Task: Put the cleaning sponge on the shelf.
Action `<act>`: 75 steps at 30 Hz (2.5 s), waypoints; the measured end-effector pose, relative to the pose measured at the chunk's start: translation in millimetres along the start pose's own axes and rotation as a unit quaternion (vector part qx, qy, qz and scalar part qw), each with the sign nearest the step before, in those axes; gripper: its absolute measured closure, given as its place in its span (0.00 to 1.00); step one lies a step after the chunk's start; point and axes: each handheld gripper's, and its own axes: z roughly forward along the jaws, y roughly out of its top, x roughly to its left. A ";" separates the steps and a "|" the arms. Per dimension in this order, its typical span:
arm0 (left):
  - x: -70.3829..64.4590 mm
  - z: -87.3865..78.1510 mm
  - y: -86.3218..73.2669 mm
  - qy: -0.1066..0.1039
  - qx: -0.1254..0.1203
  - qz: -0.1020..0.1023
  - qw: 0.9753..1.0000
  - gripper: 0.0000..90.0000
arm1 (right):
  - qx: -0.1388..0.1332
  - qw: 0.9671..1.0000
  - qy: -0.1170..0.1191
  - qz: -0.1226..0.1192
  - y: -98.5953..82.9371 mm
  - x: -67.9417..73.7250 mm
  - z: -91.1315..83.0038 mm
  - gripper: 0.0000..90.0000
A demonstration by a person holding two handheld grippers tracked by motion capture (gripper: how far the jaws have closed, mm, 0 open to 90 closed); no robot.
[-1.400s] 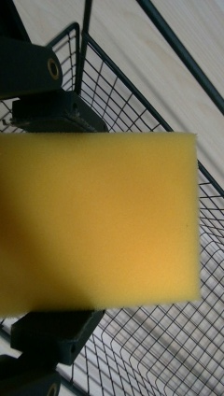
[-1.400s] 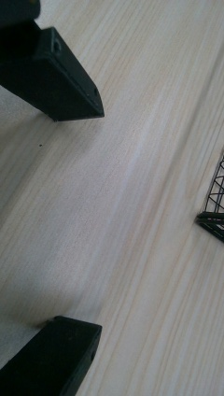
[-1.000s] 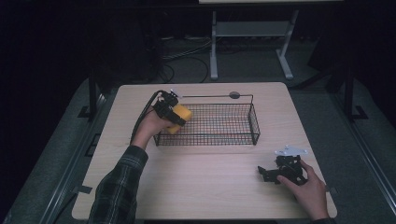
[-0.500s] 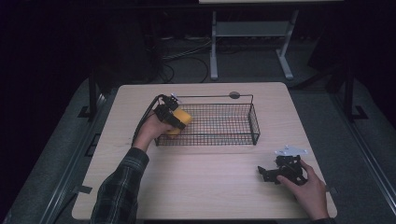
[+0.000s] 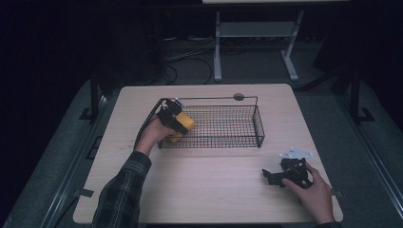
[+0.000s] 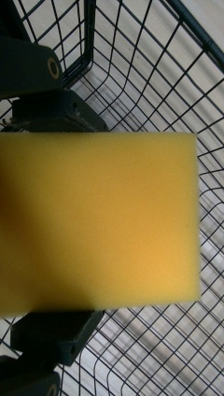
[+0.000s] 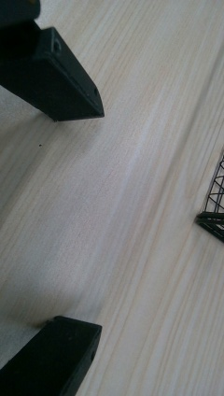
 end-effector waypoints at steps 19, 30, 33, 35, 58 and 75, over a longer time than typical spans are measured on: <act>0.6 -0.9 0.3 -0.004 -0.005 -0.003 1.000 0.16 | 0.000 1.000 0.000 0.000 0.0 0.0 0.0 0.00; 3.6 -13.2 2.5 -0.009 -0.029 -0.011 0.999 0.16 | 0.000 1.000 0.000 -0.001 0.0 -0.1 0.0 0.00; 4.5 -19.2 1.6 -0.008 -0.037 -0.010 0.999 0.16 | 0.000 1.000 0.000 -0.001 0.0 -0.1 0.0 0.00; 4.9 -24.1 0.5 -0.008 -0.044 -0.010 0.999 0.16 | 0.000 1.000 0.000 -0.001 0.1 -0.1 0.0 0.00; -16.6 -78.1 -58.9 0.014 -0.121 -0.013 0.993 0.16 | 0.001 1.000 0.000 -0.001 0.1 -0.1 0.0 0.00; -53.8 -88.9 -120.0 0.030 -0.156 -0.005 0.987 0.16 | 0.000 1.000 0.000 0.000 0.1 0.0 0.0 0.00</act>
